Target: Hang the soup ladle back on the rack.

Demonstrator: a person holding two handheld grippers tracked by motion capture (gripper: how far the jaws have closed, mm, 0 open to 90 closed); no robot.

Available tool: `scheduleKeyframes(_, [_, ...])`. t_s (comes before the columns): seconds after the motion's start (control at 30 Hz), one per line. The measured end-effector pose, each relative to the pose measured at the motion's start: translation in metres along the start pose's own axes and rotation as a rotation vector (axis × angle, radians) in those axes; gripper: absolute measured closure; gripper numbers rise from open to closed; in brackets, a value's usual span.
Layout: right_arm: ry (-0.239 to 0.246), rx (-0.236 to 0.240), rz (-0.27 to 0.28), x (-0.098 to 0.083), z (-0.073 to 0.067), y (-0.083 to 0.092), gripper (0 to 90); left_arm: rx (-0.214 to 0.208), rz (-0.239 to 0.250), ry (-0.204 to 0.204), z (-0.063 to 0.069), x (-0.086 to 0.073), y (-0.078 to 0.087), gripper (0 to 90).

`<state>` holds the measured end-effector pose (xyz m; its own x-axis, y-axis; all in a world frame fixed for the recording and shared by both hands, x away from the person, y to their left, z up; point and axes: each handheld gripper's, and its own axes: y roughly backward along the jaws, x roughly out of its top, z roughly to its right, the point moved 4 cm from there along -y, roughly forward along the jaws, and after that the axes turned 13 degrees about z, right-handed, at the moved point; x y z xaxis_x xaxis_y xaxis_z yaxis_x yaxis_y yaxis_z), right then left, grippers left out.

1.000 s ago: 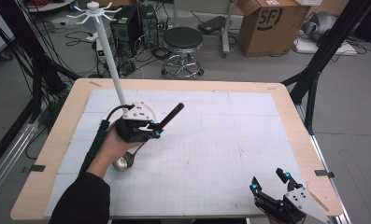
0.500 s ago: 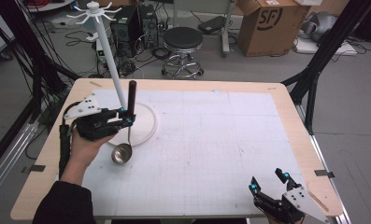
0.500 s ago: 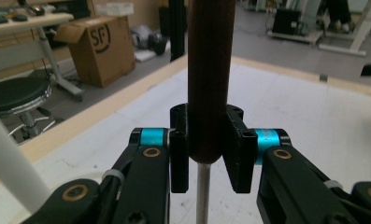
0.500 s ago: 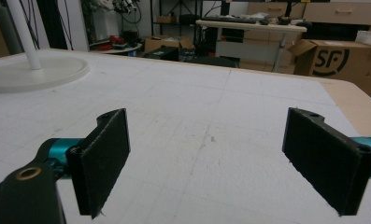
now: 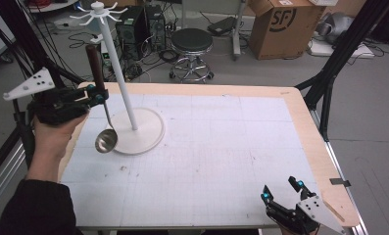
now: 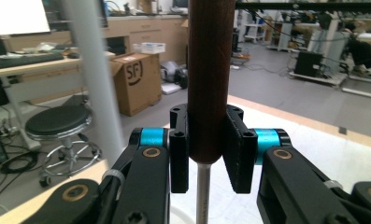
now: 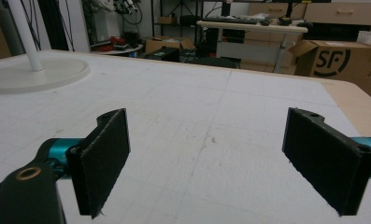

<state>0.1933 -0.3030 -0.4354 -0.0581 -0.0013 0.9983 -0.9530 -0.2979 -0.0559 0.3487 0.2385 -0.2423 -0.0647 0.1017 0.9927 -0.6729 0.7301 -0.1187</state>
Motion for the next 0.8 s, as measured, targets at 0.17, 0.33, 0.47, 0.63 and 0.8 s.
scheduleKeyframes(0.17, [0.005, 0.007, -0.001, 0.0, 0.0, -0.001, 14.2, 0.021, 0.014, 0.004, -0.011, 0.016, 0.002, 74.1])
scheduleKeyframes(0.33, [0.001, 0.003, -0.002, -0.001, 0.0, -0.001, 14.3, 0.052, 0.007, -0.016, -0.015, 0.031, 0.001, 74.1])
scheduleKeyframes(0.47, [-0.007, 0.004, -0.002, 0.0, 0.0, -0.001, 14.3, 0.065, 0.01, -0.017, -0.02, 0.038, 0.001, 74.0])
scheduleKeyframes(0.63, [0.002, 0.005, -0.003, -0.001, 0.0, -0.002, 14.3, 0.075, -0.007, -0.002, -0.025, 0.039, -0.002, 74.0])
scheduleKeyframes(0.8, [0.0, 0.003, -0.003, -0.001, 0.0, -0.001, 14.3, 0.071, -0.021, 0.004, -0.027, 0.037, -0.005, 74.0])
